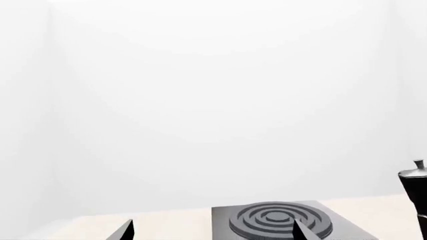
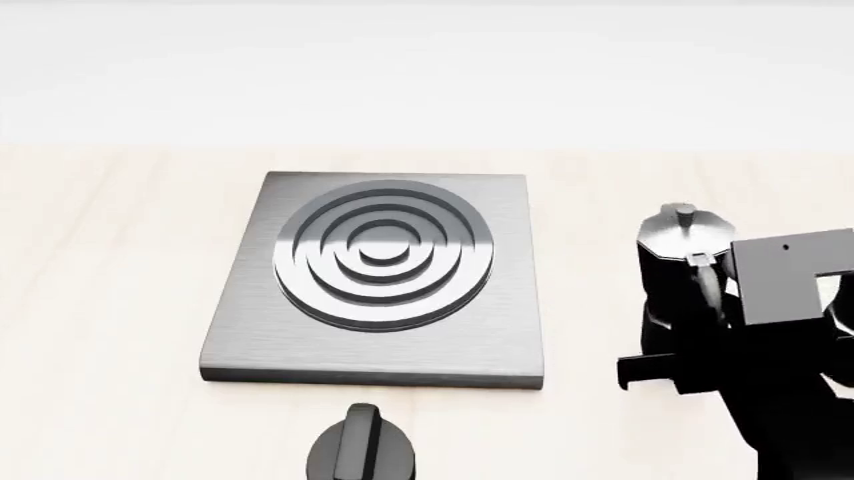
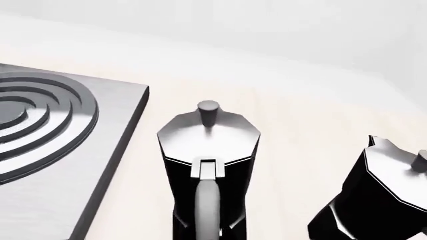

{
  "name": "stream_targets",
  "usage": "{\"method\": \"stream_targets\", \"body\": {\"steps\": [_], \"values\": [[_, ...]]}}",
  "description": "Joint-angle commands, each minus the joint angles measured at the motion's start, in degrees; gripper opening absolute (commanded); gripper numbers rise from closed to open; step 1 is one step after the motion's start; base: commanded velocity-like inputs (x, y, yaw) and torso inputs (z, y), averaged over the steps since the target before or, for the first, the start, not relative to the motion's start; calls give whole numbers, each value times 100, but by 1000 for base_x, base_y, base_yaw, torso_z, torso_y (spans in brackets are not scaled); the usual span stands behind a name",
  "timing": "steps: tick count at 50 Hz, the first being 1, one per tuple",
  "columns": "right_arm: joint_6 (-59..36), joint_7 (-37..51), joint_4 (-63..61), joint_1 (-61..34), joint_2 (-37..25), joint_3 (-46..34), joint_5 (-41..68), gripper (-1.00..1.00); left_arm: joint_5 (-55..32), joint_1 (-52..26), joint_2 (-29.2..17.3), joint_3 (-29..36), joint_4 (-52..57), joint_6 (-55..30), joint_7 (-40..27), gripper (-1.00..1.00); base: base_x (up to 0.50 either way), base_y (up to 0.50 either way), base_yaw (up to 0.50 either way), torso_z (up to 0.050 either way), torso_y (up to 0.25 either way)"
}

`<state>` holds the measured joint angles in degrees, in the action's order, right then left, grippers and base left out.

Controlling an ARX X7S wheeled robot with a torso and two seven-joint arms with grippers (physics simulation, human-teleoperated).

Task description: Put both moka pots on the stove.

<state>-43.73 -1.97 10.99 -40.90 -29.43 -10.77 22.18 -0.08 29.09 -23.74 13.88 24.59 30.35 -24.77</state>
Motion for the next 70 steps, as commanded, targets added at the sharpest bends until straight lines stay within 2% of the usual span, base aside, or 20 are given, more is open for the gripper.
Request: {"method": "stream_targets", "body": {"steps": [1,9,22,27,37,56,62,70], "values": [[-219,140,-930,-23,-95,176,42,-100,15,65,-27,7,-10,71,-32,100,0,0,0,0,0],[-278,233,-1405,-31,-87,224,106,-100,19,100,-50,11,-1,90,-50,100,0,0,0,0,1],[585,56,-1382,-146,266,-5,-22,-100,45,227,-90,-7,7,211,-106,100,0,0,0,0,1],[1539,-87,-975,-203,660,-3,-91,-100,32,262,-120,-30,22,235,-126,100,0,0,0,0,2],[2601,-249,-220,-410,1244,-259,-324,-100,-36,271,-175,-43,7,259,-137,100,0,0,0,0,1],[3613,-340,1366,-987,2148,-619,-565,-100,-61,321,-237,-43,43,249,-167,100,0,0,0,0,1],[3911,-358,1845,-1174,2397,-697,-599,-100,-280,542,-467,-220,141,403,-181,100,0,0,0,0,0],[4338,-409,2528,-1358,2714,-824,-596,-100,-163,472,-367,-101,43,416,-181,100,0,0,0,0,1]]}}
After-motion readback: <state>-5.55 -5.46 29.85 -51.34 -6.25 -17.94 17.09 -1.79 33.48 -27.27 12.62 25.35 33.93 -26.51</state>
